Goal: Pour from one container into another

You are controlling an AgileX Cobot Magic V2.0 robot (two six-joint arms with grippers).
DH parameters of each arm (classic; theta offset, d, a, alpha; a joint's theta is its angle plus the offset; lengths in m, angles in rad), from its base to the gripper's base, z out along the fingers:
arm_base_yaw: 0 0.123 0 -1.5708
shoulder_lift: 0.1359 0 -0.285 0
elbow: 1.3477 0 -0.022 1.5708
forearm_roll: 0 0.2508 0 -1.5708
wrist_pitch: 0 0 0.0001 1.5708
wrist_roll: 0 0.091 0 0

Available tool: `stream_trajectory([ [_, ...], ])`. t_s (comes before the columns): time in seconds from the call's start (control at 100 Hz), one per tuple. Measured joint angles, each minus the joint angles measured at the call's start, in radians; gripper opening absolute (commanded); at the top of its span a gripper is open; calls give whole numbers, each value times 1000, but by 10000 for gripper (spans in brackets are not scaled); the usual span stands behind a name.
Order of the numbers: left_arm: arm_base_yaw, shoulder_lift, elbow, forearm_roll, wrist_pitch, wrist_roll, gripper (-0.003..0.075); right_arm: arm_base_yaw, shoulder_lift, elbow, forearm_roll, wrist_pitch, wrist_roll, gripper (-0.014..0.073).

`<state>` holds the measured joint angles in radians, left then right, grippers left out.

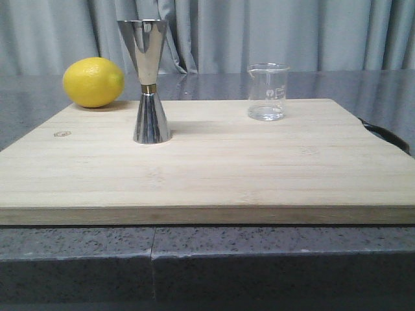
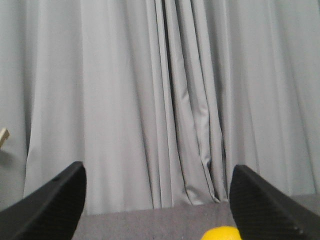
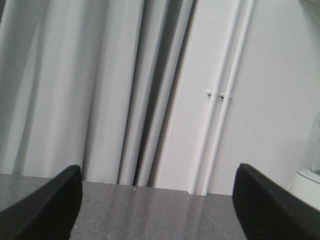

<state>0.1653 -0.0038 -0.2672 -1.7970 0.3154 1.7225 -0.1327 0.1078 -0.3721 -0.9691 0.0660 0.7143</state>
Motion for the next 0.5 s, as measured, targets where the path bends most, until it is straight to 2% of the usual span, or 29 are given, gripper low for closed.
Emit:
stream_trajectory([
  [0.07, 0, 0, 33, 0, 0, 0, 529, 0, -2, 1, 13, 6, 0, 406],
  [0.14, -1, 0, 48, 0, -2, -1, 473, 0, -2, 1, 20, -20, 0, 303],
  [0.28, -27, 0, 55, -1, -4, -1, 267, 0, -2, 1, 21, -150, 0, 103],
  [0.36, -55, 0, 55, -2, -4, -1, 93, 0, -2, 1, 21, -208, 5, 0],
  [0.37, -57, 0, 55, -2, -4, -1, 93, 0, -2, 1, 21, -214, 7, -8],
  [0.43, -74, 0, 55, -2, -4, -1, -20, 0, -2, 1, 21, -230, 17, -73],
  [0.5, -83, 0, 55, -3, -9, -1, -19, 0, -2, 1, 21, -232, 24, -73],
])
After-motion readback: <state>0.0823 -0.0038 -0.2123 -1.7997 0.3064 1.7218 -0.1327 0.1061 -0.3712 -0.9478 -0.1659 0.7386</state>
